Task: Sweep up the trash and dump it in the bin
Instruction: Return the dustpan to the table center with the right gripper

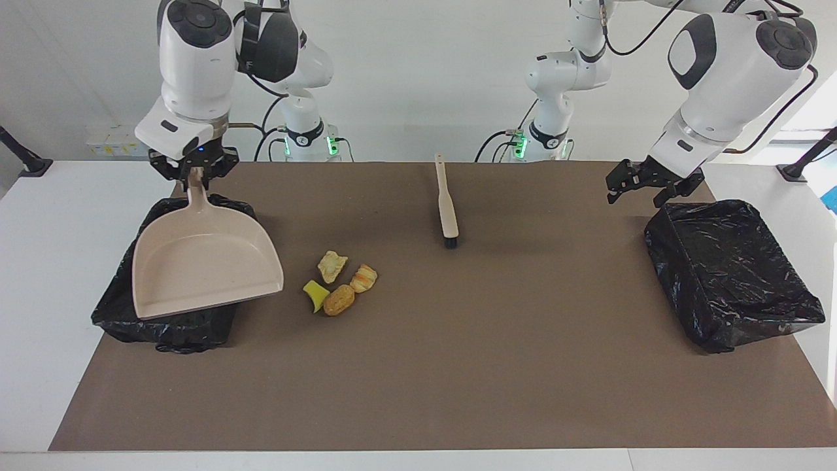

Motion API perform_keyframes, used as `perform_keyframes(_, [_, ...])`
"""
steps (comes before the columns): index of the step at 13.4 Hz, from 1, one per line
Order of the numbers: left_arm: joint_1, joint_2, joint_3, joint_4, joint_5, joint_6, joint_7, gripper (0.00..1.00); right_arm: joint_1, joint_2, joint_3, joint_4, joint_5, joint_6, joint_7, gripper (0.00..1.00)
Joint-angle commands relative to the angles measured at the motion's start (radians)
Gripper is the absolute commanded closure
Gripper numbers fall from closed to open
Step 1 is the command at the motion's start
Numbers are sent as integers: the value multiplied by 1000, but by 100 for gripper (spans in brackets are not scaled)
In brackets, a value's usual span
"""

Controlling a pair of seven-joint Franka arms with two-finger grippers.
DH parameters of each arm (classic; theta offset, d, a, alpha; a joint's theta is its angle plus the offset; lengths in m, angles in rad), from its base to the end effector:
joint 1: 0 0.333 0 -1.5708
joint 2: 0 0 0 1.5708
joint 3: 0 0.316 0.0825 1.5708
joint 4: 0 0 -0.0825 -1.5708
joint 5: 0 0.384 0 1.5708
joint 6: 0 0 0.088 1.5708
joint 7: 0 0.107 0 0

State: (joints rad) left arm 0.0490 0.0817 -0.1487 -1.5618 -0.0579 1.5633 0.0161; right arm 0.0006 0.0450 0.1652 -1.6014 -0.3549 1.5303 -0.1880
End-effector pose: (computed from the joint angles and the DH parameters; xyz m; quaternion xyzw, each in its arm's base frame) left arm 0.5728 -0.0602 0.5826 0.9970 -0.0569 -0.0410 0.0333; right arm 0.5601 0.0528 0.5887 0.9674 0.1762 -0.0587 0.1722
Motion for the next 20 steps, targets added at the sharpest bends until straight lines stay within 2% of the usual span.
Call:
perform_keyframes(1, [14, -29, -8, 3, 13, -23, 14, 0, 68, 64, 2, 49, 138, -19, 123, 100])
perform_keyframes(3, [2, -51, -11, -1, 13, -6, 2, 0, 142, 125, 4, 64, 174, -18, 281, 100])
perform_keyframes(5, [11, -53, -11, 8, 12, -3, -1, 0, 212, 241, 2, 157, 250, -4, 443, 100])
perform_keyframes(7, [15, -66, -8, 8, 10, 0, -1, 0, 236, 324, 2, 245, 312, 25, 550, 100])
perform_keyframes(9, [14, -72, -9, 6, 7, -2, -2, 0, 310, 392, 2, 271, 320, 78, 646, 100])
perform_keyframes(12, [-46, -74, 3, 6, 13, -15, 2, 0, 390, 478, 0, 293, 361, 166, 719, 100])
perform_keyframes(15, [-130, -85, 73, 5, 13, -20, 10, 0, 452, 584, 3, 360, 363, 267, 809, 100])
perform_keyframes(20, [-126, -94, 87, 9, 36, -32, 27, 0, 513, 581, 2, 380, 356, 160, 840, 100])
